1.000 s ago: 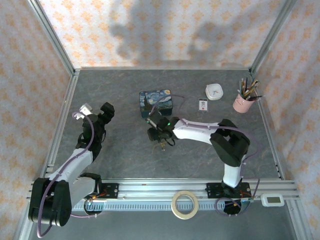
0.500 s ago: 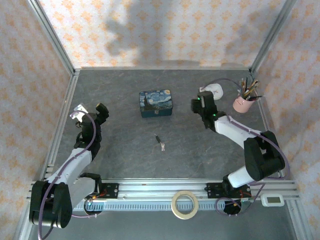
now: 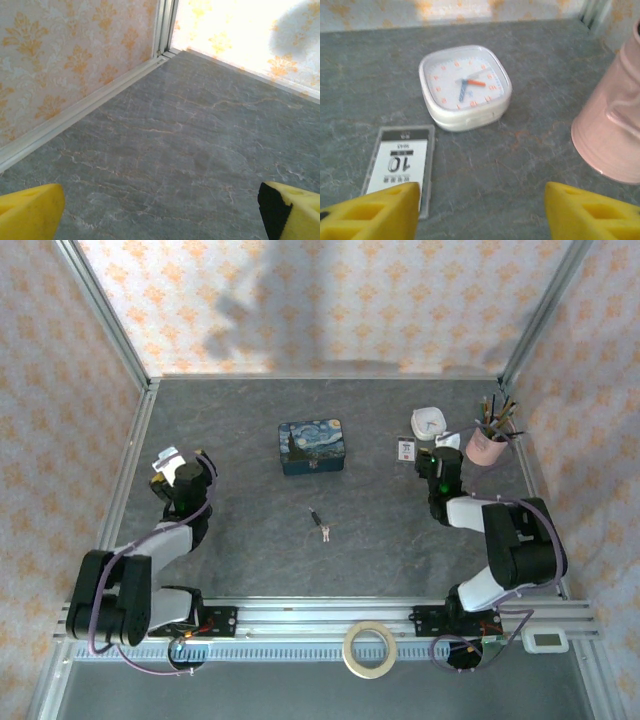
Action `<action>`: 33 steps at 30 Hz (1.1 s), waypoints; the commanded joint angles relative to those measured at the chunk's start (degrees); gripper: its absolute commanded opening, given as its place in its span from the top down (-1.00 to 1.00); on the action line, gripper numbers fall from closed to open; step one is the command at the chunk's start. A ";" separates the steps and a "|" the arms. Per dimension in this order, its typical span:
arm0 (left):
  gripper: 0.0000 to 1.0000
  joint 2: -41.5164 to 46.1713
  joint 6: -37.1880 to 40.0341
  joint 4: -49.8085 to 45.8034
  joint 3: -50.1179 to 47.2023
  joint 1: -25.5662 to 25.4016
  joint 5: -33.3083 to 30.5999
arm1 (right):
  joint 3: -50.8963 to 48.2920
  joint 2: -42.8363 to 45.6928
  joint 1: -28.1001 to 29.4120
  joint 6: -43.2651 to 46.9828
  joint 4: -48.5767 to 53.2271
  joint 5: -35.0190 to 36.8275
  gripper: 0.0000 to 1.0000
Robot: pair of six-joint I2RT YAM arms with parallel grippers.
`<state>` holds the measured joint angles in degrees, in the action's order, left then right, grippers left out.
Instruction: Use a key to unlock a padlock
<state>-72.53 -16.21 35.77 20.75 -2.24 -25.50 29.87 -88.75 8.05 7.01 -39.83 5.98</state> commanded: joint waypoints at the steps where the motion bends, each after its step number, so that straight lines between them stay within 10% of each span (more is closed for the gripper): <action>1: -0.98 -3.58 4.70 13.88 -3.27 0.22 -1.09 | -2.65 -1.11 -0.26 0.84 -9.02 -0.81 -0.62; 3: -0.98 -4.93 6.08 16.45 -3.64 0.23 2.25 | -3.07 -0.69 -1.22 -0.22 -9.42 -1.87 -1.00; 11: -0.75 -10.52 12.53 19.93 -0.22 0.26 10.59 | -17.99 0.62 -7.21 -6.04 -35.52 -6.74 -1.00; 17: -0.89 -16.15 13.26 43.96 -10.12 0.39 9.47 | -16.64 1.91 -7.26 -5.84 -30.50 -6.77 -0.99; 33: -0.98 -15.62 13.19 42.75 -9.77 0.31 9.75 | -16.95 1.88 -6.75 -5.60 -31.20 -5.98 -0.99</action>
<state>-88.01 -3.95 75.68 10.87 -2.24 -16.47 12.53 -87.53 0.97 1.91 -68.64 -0.47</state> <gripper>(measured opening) 0.989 0.997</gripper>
